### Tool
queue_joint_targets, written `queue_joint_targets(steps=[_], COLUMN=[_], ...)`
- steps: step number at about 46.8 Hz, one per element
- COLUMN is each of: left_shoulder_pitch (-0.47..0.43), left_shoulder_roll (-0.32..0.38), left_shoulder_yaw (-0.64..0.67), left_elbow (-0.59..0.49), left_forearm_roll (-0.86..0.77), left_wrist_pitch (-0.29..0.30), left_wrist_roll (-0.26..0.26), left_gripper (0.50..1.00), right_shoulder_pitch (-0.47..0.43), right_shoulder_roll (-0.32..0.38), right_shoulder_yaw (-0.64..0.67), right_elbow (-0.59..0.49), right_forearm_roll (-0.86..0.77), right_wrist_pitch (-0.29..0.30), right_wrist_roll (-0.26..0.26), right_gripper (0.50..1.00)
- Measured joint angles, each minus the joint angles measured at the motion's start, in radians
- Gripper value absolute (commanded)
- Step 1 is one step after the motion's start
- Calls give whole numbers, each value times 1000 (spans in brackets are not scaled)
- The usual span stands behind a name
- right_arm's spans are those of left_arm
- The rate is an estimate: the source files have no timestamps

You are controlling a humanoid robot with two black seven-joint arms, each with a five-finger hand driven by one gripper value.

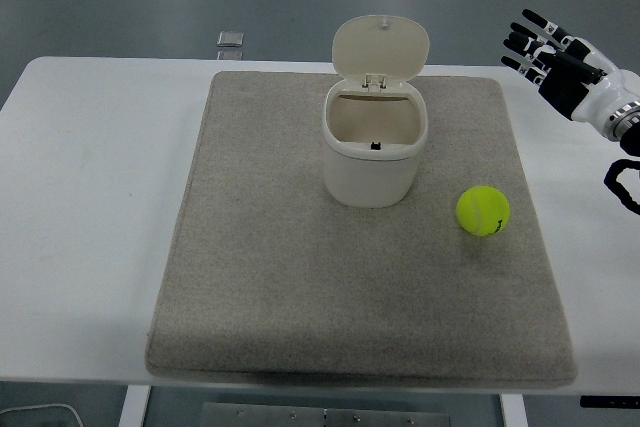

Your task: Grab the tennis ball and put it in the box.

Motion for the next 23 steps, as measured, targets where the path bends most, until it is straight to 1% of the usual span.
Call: queue_joint_targets(steps=[17, 23], left_shoulder_pitch=[-2, -3], left_shoulder_roll=[0, 0], left_shoulder_yaw=[0, 0], left_elbow=[0, 0], left_forearm_roll=[0, 0], left_wrist_pitch=[-1, -1], left_wrist_roll=[0, 0], left_gripper=[992, 992], right_shoulder_pitch=[3, 4], right_shoulder_roll=[-2, -2], right_shoulder_yaw=[3, 3], right_elbow=[-1, -3], right_forearm_roll=[-1, -1], right_wrist_pitch=[6, -2], right_wrist_roll=[0, 0], right_gripper=[913, 913])
